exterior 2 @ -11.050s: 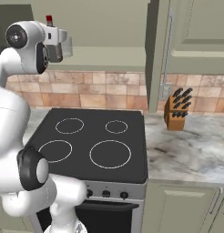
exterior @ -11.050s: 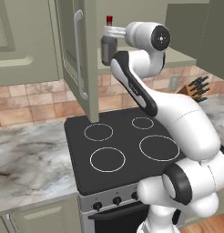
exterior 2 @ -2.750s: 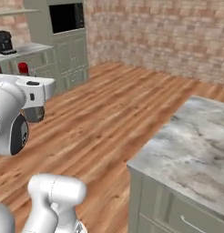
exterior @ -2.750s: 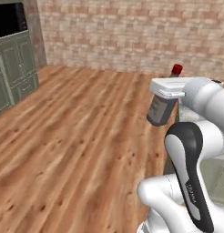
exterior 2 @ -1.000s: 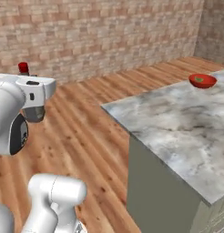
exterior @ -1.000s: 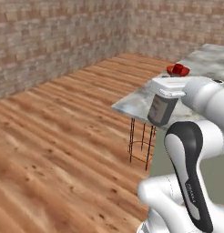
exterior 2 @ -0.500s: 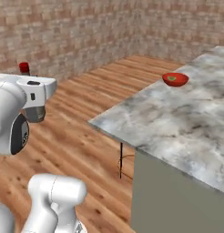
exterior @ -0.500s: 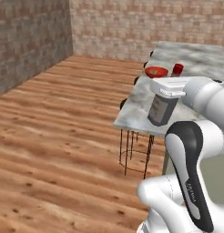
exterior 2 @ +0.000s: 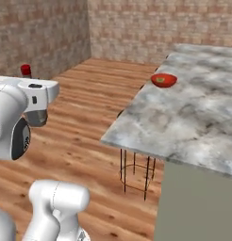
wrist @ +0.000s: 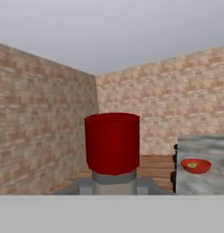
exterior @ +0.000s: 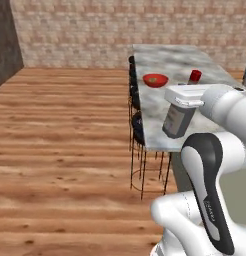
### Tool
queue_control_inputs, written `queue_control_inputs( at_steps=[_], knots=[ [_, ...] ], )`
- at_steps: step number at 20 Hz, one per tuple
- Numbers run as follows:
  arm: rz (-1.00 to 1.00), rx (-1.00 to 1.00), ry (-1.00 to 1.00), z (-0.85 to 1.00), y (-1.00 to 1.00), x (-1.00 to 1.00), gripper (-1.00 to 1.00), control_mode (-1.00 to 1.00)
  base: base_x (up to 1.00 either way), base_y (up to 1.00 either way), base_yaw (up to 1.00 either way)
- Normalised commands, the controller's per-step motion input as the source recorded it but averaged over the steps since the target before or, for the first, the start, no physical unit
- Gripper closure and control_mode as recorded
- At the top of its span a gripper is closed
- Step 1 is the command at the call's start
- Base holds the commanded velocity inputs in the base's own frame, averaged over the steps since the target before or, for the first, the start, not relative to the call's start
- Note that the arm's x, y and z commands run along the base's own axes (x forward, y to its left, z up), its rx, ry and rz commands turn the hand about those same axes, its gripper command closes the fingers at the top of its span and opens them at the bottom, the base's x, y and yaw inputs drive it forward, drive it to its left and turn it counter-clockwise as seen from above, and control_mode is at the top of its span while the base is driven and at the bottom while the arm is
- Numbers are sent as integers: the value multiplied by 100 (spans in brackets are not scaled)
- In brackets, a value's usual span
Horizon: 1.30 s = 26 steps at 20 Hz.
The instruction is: There is a bowl on the dining counter. Grab a lemon wedge from the fridge and place it in the bowl. Then get the liquor bottle and glass cup from the cabinet and place them next to the bowl.
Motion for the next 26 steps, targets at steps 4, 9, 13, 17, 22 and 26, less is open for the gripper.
queue_control_inputs(
  at_steps=[4,9,13,17,22,26],
  knots=[
    [0,0,0,0,0,0,100,100,22,100,-50],
    [0,0,0,0,0,0,100,100,19,100,-49],
    [0,0,0,0,0,0,100,100,16,100,-49],
    [0,0,0,0,0,0,100,100,17,100,-51],
    [0,0,0,0,0,0,100,100,41,98,-53],
    [0,0,0,0,0,0,100,100,77,93,-53]
  ],
)
